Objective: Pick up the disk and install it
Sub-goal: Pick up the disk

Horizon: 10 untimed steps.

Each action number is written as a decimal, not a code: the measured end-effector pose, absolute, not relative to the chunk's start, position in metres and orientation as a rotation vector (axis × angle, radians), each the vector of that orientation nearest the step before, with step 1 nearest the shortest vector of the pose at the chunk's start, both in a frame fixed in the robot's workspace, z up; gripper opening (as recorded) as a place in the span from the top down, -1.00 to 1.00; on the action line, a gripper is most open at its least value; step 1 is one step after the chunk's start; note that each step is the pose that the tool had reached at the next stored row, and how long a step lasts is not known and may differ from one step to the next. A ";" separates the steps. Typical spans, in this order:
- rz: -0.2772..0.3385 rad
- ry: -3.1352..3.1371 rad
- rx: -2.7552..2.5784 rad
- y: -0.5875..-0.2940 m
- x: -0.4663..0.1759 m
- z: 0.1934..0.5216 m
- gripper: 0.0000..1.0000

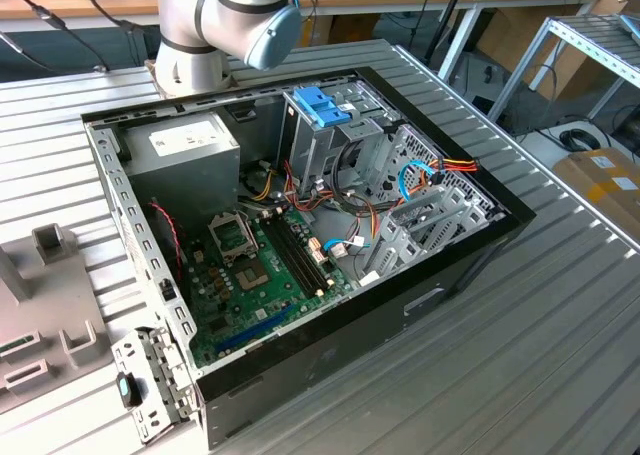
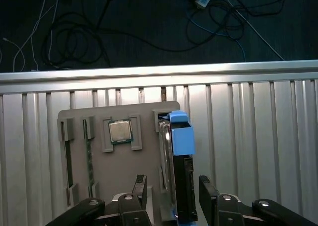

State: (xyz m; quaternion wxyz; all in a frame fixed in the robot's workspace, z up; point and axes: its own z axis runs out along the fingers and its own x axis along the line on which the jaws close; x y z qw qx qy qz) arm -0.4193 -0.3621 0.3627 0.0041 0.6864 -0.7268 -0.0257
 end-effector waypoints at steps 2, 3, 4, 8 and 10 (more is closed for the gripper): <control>-0.081 -2.277 2.151 -0.362 -0.420 0.362 -0.08; -0.081 -2.277 2.151 -0.362 -0.420 0.362 -0.08; -0.081 -2.277 2.151 -0.362 -0.420 0.361 -0.08; -0.081 -2.277 2.151 -0.362 -0.420 0.359 -0.08; -0.081 -2.277 2.151 -0.362 -0.420 0.358 -0.08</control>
